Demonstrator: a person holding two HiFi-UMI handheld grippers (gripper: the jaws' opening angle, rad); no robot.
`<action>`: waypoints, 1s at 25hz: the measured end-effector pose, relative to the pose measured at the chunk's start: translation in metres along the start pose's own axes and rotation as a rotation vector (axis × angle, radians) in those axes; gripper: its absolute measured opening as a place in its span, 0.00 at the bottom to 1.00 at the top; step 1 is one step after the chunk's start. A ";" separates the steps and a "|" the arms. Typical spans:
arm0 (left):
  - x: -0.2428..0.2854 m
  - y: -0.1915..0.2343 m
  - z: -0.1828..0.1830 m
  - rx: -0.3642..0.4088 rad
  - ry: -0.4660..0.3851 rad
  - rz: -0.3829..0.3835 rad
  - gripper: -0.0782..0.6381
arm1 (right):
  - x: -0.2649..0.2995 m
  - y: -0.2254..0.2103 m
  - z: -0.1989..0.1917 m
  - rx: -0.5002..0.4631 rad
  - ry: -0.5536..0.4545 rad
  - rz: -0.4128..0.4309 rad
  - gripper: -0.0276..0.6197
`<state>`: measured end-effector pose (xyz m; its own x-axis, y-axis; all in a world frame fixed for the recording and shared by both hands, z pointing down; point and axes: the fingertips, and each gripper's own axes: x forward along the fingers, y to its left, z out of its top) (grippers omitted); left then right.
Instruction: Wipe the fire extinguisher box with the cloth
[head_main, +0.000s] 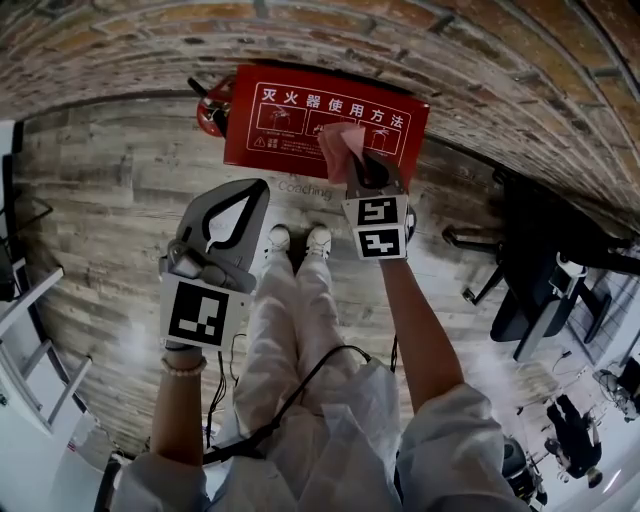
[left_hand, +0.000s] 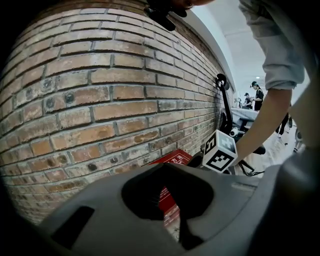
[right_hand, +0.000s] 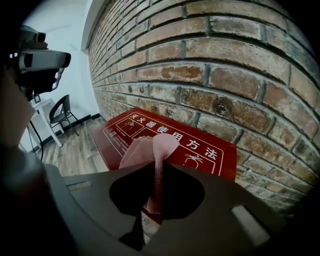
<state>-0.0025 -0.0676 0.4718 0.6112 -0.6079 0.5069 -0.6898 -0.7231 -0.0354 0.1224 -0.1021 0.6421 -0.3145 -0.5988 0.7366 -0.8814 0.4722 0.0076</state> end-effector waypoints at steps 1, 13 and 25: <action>0.001 -0.001 0.001 0.002 0.000 -0.002 0.11 | -0.003 -0.005 -0.003 0.008 0.000 -0.008 0.09; 0.011 -0.013 0.006 0.018 0.007 -0.028 0.11 | -0.027 -0.050 -0.032 0.071 0.010 -0.107 0.09; 0.017 -0.023 0.010 0.035 0.008 -0.047 0.11 | -0.051 -0.096 -0.066 0.146 0.058 -0.218 0.09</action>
<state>0.0275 -0.0650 0.4722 0.6395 -0.5701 0.5158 -0.6462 -0.7620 -0.0410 0.2464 -0.0744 0.6488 -0.0952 -0.6362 0.7656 -0.9690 0.2353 0.0750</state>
